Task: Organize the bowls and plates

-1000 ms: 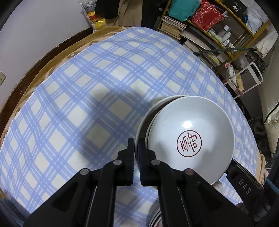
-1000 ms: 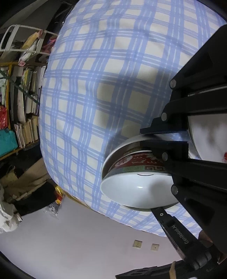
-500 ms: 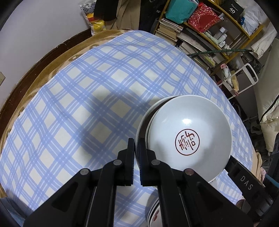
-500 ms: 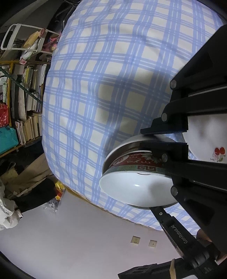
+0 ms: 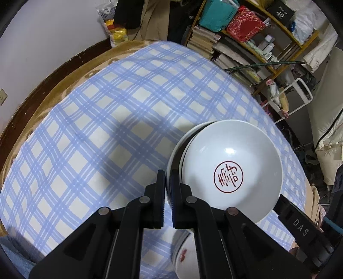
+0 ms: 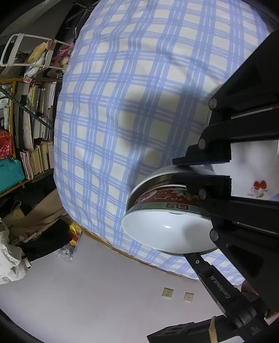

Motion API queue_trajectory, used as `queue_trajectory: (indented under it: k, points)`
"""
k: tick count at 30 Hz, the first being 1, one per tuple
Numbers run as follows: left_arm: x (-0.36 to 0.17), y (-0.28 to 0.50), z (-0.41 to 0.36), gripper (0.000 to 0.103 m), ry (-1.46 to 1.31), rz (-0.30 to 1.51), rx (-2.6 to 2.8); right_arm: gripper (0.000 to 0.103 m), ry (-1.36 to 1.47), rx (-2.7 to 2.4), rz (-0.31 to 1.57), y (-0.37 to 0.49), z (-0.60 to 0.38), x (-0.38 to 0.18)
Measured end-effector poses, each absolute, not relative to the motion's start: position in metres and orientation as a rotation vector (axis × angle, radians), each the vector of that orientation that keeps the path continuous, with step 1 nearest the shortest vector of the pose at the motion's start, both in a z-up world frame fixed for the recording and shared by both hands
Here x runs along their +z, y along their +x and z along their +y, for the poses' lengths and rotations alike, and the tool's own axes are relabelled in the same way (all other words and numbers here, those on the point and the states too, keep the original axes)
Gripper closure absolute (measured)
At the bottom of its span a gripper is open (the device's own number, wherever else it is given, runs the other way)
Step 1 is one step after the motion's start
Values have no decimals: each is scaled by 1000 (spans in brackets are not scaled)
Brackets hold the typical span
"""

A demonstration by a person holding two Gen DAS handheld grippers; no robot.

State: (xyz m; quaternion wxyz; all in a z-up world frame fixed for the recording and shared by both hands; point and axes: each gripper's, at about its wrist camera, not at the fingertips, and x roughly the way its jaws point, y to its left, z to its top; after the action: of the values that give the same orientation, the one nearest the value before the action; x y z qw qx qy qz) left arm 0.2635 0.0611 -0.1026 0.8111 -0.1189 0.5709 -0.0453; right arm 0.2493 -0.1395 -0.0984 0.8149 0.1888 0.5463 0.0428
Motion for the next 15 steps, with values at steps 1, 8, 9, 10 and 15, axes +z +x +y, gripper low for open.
queue_trajectory:
  k: [1, 8, 9, 10, 15]
  points:
    - [-97, 260, 58, 100, -244, 1212, -100, 93, 422, 86, 1153, 243, -143, -94]
    - [-81, 232, 40, 100, -222, 1199, -128, 93, 441, 63, 1129, 206, -164, -77]
    - [-80, 226, 35, 100, -211, 1201, -134, 93, 439, 58, 1128, 202, -166, -76]
    - [-79, 222, 31, 100, -199, 1201, -140, 93, 438, 49, 1127, 194, -168, -74]
    - [-78, 198, 17, 100, -160, 1199, -146, 93, 433, 32, 1143, 168, -176, -76]
